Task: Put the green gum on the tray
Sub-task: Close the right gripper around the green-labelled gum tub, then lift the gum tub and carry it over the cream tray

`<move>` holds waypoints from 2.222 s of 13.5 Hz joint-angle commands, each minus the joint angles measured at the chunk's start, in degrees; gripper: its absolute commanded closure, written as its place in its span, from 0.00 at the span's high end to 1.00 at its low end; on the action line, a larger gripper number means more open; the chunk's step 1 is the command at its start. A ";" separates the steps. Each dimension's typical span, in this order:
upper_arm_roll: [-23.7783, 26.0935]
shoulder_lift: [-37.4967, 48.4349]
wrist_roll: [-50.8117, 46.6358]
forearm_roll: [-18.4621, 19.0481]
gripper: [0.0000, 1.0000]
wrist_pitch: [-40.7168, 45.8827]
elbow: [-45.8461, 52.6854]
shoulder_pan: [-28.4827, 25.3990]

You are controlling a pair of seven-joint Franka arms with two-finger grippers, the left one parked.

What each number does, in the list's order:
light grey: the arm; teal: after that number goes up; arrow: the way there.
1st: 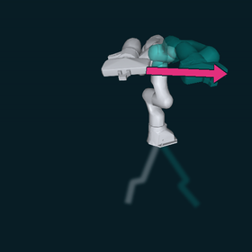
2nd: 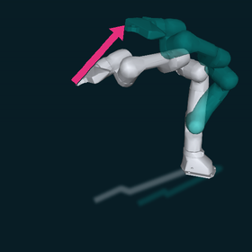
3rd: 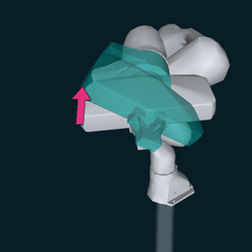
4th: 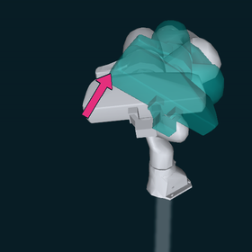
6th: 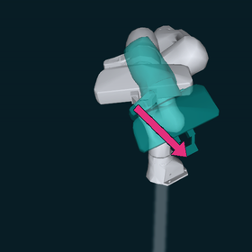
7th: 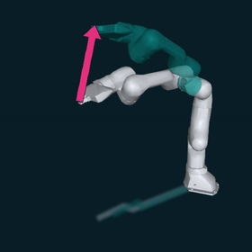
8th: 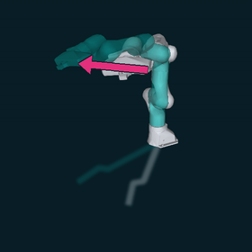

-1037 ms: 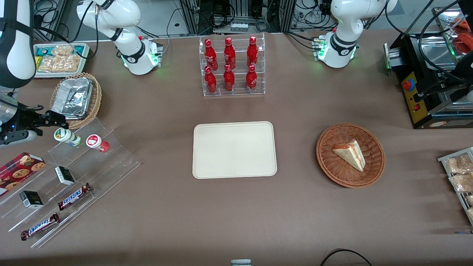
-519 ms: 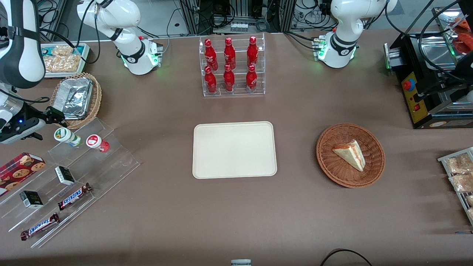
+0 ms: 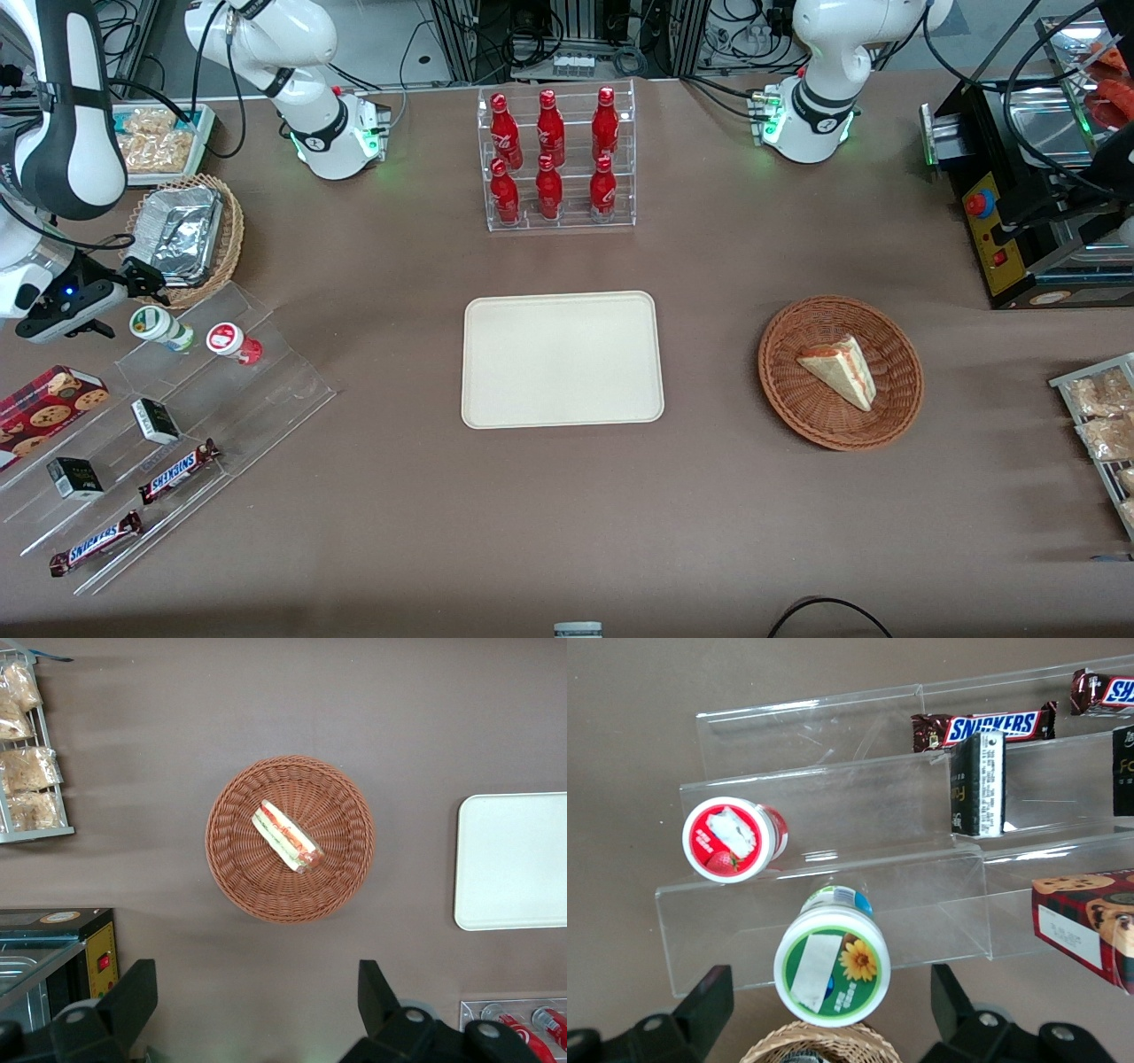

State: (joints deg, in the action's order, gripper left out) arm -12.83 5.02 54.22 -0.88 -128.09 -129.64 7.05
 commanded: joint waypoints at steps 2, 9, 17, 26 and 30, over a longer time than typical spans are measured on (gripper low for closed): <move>0.00 -0.97 -0.08 -1.15 0.99 -1.55 -0.88 -0.28; 0.00 -2.29 -0.78 -1.15 0.78 -1.82 -0.44 -0.46; 0.62 -2.82 -2.63 -1.15 0.00 9.84 9.03 -0.63; 2.02 -2.82 -27.98 -1.32 0.00 27.01 22.41 -16.69; 2.02 -4.74 -44.68 -1.76 0.00 26.40 23.37 -26.98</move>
State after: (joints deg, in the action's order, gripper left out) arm -10.19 2.45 16.15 -1.54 -102.68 -108.85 -16.05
